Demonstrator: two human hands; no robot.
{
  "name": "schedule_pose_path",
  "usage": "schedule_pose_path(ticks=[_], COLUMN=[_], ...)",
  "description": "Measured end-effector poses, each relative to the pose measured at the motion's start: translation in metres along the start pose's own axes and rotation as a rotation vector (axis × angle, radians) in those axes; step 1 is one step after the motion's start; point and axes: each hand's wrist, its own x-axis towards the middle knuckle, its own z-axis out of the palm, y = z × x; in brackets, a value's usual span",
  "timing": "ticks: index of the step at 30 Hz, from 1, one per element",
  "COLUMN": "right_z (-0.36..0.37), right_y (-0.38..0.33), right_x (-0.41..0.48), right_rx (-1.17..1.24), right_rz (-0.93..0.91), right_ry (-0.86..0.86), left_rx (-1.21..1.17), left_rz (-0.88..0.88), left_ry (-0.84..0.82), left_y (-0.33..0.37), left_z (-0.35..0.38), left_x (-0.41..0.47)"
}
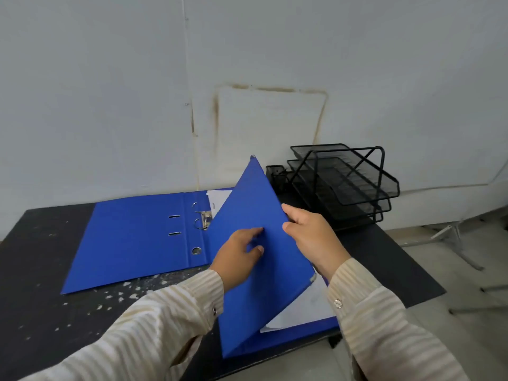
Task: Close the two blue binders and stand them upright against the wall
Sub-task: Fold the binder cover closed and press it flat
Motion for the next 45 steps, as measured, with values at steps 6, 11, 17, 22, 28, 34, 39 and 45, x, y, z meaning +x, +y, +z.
schedule_pose_path(ticks=[6,11,17,22,28,34,39,45], right_z=[-0.056,-0.065,-0.058,-0.042,-0.020,0.032,0.070,0.098], right_y=[0.069,0.127,0.191,0.222,0.223,0.197,0.173,0.153], right_x=[0.021,0.037,0.048,0.044,0.048,0.058,0.070,0.094], right_rx=[-0.305,-0.590,-0.689,-0.696,-0.751,-0.711,-0.713,-0.712], right_rz=[0.112,0.200,0.332,0.395,0.270,0.106,-0.017,-0.065], right_ry=[0.004,-0.044,-0.216,-0.308,-0.368,-0.499,-0.569,-0.595], left_rx=[0.164,0.360,0.587,0.699,0.759,0.688,0.548,0.368], left_rz=[-0.237,-0.367,-0.362,-0.340,-0.333,-0.334,-0.355,-0.396], left_ry=[-0.078,-0.037,-0.096,-0.097,-0.097,-0.072,-0.033,0.010], left_y=[-0.056,-0.078,-0.089,-0.091,-0.090,-0.099,-0.115,-0.131], left_z=[0.052,0.072,0.093,0.103,0.107,0.100,0.078,0.056], left_x=[0.014,0.019,0.012,0.007,0.007,0.015,0.040,0.080])
